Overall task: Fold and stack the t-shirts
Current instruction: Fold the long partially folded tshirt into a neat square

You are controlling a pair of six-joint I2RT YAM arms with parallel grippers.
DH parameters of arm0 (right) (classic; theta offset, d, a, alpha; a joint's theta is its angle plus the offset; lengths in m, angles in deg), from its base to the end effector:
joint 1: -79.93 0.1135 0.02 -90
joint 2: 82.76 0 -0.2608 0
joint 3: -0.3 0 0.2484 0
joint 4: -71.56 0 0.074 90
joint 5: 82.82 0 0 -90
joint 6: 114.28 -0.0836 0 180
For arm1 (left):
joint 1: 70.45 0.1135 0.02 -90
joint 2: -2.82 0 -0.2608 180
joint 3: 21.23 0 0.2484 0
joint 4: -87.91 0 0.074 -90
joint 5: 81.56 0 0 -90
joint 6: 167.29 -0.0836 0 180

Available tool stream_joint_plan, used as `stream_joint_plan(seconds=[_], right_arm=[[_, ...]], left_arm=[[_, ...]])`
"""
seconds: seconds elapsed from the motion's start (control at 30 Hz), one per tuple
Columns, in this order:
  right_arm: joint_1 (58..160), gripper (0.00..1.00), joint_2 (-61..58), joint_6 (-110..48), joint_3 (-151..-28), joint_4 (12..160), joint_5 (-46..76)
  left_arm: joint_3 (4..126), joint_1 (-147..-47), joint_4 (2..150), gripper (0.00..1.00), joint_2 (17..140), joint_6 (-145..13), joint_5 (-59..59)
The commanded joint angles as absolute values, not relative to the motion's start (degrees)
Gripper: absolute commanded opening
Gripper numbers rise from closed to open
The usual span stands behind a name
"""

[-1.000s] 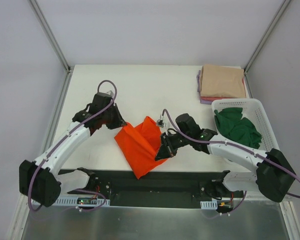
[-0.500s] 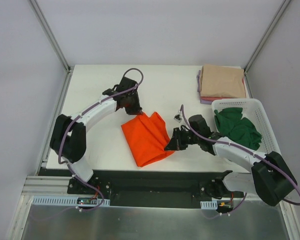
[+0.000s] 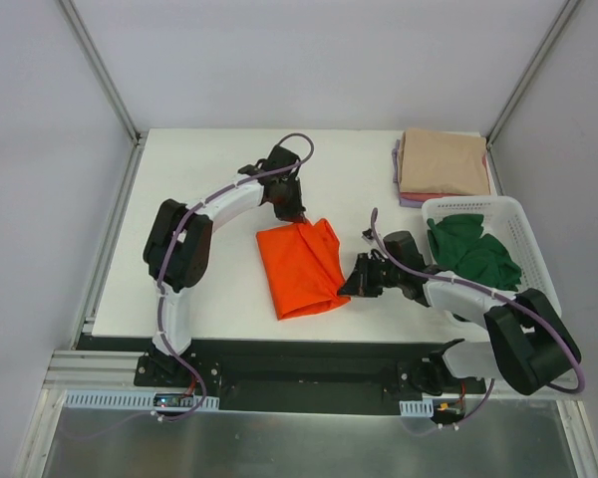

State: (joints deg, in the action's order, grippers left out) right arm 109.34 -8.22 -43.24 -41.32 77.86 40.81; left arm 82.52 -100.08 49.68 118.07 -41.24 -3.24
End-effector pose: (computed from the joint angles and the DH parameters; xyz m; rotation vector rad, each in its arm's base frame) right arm 0.2127 0.1730 0.1391 -0.5458 2.2935 1.0971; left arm 0.4049 -0.2498 0.1809 -0.0475 2.5631 -0.7295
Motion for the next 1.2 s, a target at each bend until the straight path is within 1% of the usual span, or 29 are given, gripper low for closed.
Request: stream_joint_plan(seconds=[0.0,0.07,0.1,0.13,0.17,0.2,0.23,0.27,0.33,0.37,0.4,0.43,0.5,0.57,0.6,0.7,0.8,0.93,1.0,1.17], right_arm=[[109.02,0.04,-7.7,-45.28,-39.52,76.84,40.32],[108.94,0.05,-7.79,-45.02,-39.43,76.75,39.62],[108.85,0.07,-7.88,-44.67,-39.34,77.1,39.18],[108.85,0.11,-8.32,-44.75,-39.43,77.36,38.56],[108.85,0.2,-8.76,-44.41,-39.34,77.89,38.12],[108.93,0.29,-9.28,-43.79,-39.52,79.37,37.51],[108.93,0.33,-10.16,-42.48,-39.87,81.13,36.89],[108.93,0.37,-11.12,-41.16,-39.96,82.54,36.37],[108.93,0.47,-14.37,-38.7,-40.66,87.09,34.53],[109.02,0.56,-16.13,-37.91,-41.1,88.69,33.56],[109.02,0.64,-18.41,-36.77,-41.71,90.27,32.77],[109.02,0.68,-20.52,-35.97,-42.06,91.5,31.97],[109.2,0.85,-25.26,-33.96,-43.47,94.66,30.04],[109.63,0.99,-27.65,-31.32,-45.75,97.65,28.46],[110.07,0.97,-28.18,-29.65,-47.06,98.28,28.36],[112.53,0.96,-26.26,-26.39,-52.68,99.69,29.15],[115.52,0.96,-19.33,-25.77,-59.53,98.73,28.8],[119.91,0.96,-3.0,-25.77,-71.75,98.98,28.36],[121.06,0.96,5.08,-26.73,-79.82,99.95,27.75],[121.24,0.96,20.48,-26.04,-93.02,103.98,24.77]], left_arm=[[88.01,-100.5,51.43,0.02,121.29,-44.77,-6.41],[89.42,-101.12,51.35,0.04,122.79,-45.3,-7.2],[89.95,-101.3,51.35,0.08,123.14,-45.56,-7.64],[90.3,-101.38,51.43,0.15,123.23,-45.74,-8.08],[90.39,-101.39,51.43,0.26,123.15,-45.74,-8.52],[90.56,-101.47,51.52,0.4,122.54,-45.82,-8.52],[90.74,-101.47,51.52,0.54,121.84,-46.17,-8.69],[90.83,-101.56,51.52,0.64,120.96,-46.7,-9.04],[91.09,-102.0,51.61,0.83,118.59,-47.84,-10.19],[90.83,-102.18,51.7,0.93,117.36,-48.46,-10.89],[90.48,-102.35,51.87,0.99,115.69,-48.98,-11.24],[89.61,-102.44,51.96,0.99,114.11,-49.42,-11.42],[86.54,-102.44,52.4,0.99,110.07,-49.96,-10.2],[82.59,-102.35,52.49,0.99,105.77,-49.87,-6.34],[79.96,-102.09,52.49,0.99,103.66,-49.61,-3.63],[72.14,-100.08,52.75,0.99,96.71,-47.77,2.63],[64.75,-96.74,53.1,0.99,90.2,-46.01,5.27],[55.34,-91.91,53.1,0.99,83.87,-43.9,9.57],[51.82,-89.62,53.11,0.99,81.32,-43.37,9.85],[47.68,-86.8,53.02,0.99,77.62,-43.72,10.64]])
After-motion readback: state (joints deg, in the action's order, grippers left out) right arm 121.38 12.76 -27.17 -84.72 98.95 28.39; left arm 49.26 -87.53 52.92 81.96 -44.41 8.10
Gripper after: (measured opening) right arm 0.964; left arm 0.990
